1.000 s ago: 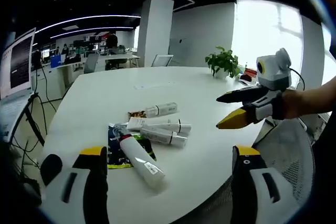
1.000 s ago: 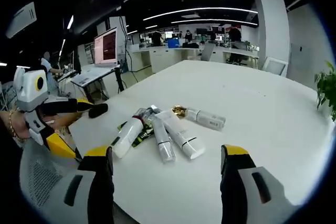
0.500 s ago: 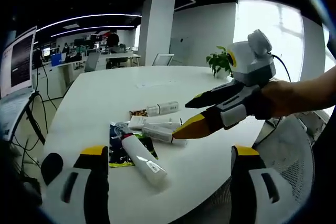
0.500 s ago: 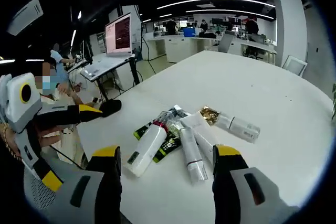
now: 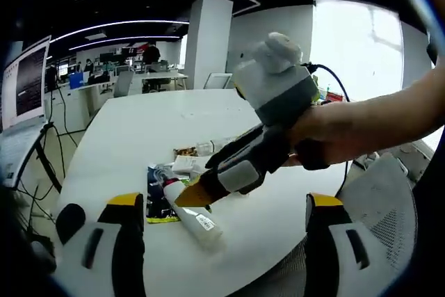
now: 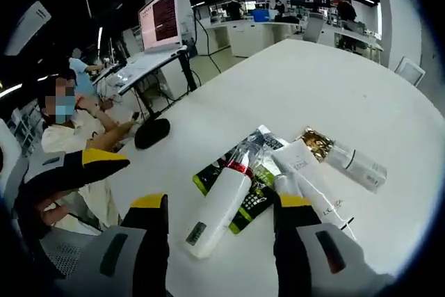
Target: Arrange the skincare products in the storage area until every visible bottle or jar stands upright without overlapping.
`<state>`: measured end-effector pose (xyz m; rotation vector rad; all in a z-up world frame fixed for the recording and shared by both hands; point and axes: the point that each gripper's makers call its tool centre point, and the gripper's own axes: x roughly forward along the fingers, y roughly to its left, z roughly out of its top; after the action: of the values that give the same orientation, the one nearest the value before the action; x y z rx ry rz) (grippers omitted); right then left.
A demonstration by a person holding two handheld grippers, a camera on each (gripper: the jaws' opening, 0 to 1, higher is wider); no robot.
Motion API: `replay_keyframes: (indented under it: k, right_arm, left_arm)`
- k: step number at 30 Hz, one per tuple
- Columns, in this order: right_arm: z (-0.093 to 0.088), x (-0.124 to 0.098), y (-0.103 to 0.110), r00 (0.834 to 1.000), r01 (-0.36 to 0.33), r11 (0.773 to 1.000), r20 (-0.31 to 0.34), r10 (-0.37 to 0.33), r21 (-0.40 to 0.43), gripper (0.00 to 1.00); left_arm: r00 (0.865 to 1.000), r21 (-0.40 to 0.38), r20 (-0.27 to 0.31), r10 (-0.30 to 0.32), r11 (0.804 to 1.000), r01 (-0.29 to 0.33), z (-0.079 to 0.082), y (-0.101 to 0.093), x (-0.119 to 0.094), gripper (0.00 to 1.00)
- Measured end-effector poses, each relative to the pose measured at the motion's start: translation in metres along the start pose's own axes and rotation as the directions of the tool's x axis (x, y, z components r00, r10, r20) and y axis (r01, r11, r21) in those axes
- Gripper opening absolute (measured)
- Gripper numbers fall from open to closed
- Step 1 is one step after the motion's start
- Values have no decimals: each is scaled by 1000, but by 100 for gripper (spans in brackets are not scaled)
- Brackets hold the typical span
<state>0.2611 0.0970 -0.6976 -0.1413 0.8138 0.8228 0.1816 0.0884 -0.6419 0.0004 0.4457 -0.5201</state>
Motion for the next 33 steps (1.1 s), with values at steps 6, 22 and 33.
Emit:
replay_keyframes:
  k: [6,22,33]
  right_arm:
    - [-1,23,0,998,17,999,-67,-14,41,54]
    - [-15,63,-10,969,120,993,-217,-117,-4,44]
    - [-23,70,-13,955,133,990,-262,-142,-51,41]
  left_arm:
    - [1000,12,-4,-1,1000,1,-1,1,0,89]
    - [1000,8,0,-3,1000,3,-1,-1,0,89]
    - [1000,1,-3,-4,1000,4,-1,-1,1,88]
